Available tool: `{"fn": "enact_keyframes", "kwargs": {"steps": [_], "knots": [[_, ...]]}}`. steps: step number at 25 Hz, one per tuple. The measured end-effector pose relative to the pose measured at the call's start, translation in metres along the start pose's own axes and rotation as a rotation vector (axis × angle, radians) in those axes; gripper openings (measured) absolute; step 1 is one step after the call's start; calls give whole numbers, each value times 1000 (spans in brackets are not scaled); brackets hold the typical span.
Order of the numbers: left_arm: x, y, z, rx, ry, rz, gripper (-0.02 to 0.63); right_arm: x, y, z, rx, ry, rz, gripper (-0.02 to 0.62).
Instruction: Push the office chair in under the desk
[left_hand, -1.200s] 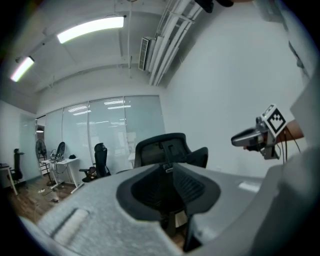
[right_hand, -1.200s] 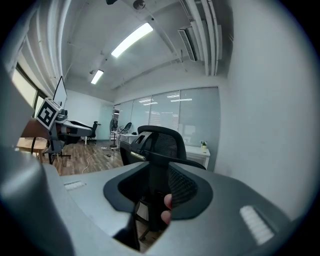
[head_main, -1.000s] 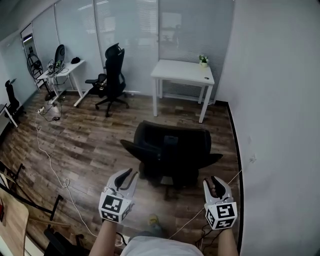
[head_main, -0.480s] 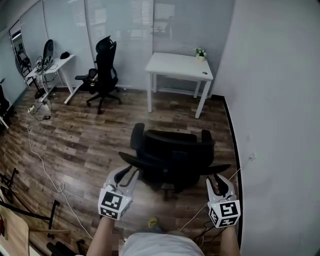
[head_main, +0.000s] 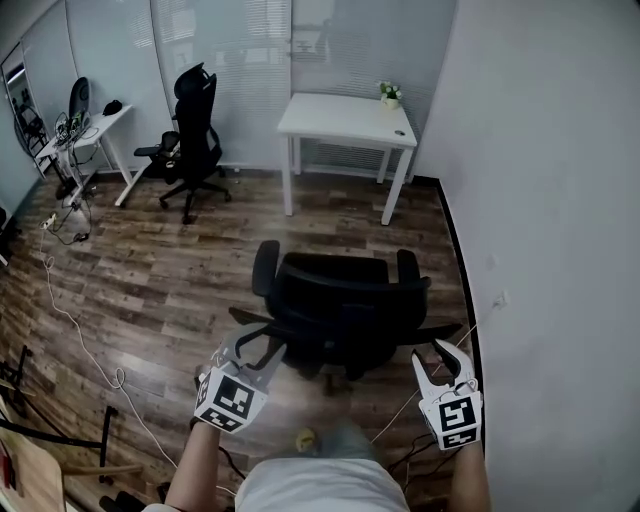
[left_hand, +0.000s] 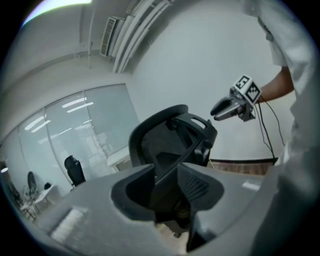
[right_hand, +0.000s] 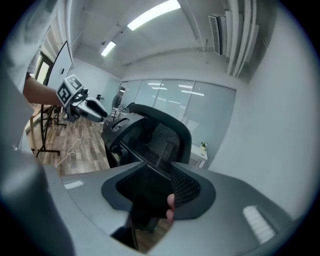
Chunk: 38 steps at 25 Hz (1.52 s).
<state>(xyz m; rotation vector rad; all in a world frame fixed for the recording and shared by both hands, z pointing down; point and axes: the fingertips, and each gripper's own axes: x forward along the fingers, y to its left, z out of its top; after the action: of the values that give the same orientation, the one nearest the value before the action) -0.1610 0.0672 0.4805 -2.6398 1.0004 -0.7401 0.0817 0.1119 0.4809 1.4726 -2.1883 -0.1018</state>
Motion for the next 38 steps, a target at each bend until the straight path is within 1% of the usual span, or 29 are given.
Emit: {"fn": "enact_keyframes", "kwargs": {"steps": [2,6,14,16,19,23,29,33,38], "knots": [[5,-6,-4,75,41,-34,153,3,3,-6,-84,44,15,138],[20,-13,-7,206,112,-89,167,14,2,-14,-277,113,38,140],[50,-16,-8,402,229,-166,192,39,-12,-25,-573,233,110,153],[56,-18,-12,440,251,-175,195,45,-13,-31,-623,256,117,154],[61,-17,-17,471,272,-178,199,49,-11,-32,-624,257,131,158],[69,-17,-20,518,297,-178,184,52,-13,-35,-642,253,136,158],[72,-17,-21,523,294,-208,183,55,-13,-38,-729,307,176,157],[74,-21,-26,543,310,-233,181,55,-10,-42,-726,316,202,158],[81,-21,-28,580,326,-231,175,60,-12,-43,-706,333,197,160]]}}
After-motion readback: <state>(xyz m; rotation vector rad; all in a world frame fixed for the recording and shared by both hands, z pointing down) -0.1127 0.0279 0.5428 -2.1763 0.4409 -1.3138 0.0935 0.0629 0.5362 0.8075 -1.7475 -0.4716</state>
